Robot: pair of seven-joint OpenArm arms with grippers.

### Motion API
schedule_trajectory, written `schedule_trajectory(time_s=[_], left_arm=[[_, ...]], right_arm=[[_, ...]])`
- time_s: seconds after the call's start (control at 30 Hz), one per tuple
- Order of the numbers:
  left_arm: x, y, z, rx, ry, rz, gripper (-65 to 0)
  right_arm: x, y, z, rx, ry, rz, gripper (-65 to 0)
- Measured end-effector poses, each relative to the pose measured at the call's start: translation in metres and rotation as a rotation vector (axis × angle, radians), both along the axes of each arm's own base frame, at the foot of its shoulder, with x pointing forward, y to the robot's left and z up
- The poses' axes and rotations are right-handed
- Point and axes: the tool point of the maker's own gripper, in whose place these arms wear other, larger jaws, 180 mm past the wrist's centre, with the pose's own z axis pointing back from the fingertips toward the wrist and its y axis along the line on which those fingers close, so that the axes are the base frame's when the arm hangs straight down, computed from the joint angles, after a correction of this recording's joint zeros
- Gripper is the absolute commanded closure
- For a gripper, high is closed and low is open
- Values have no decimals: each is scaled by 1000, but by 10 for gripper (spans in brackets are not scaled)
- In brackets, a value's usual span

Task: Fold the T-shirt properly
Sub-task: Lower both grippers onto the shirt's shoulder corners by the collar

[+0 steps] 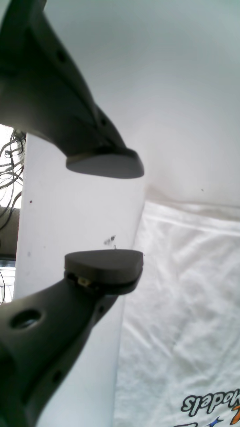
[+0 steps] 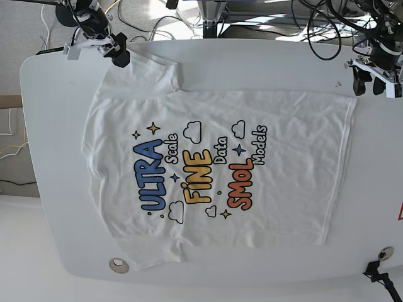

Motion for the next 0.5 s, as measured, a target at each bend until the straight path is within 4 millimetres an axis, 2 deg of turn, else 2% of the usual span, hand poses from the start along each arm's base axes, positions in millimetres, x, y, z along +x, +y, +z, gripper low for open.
schedule_trajectory(time_s=[0.13, 0.3, 0.37, 0.5], left_arm=[[0, 0, 0, 0, -1, 0, -321], [0, 0, 0, 0, -2, 0, -321], [0, 0, 0, 0, -2, -1, -321], [0, 0, 0, 1, -2, -1, -321]], right_arm=[[4, 23, -1, 54, -10, 30, -420], [4, 35, -2, 77, -8, 54, -416], [4, 35, -2, 77, -8, 52, -382], [4, 31, -2, 72, 0, 52, -256]])
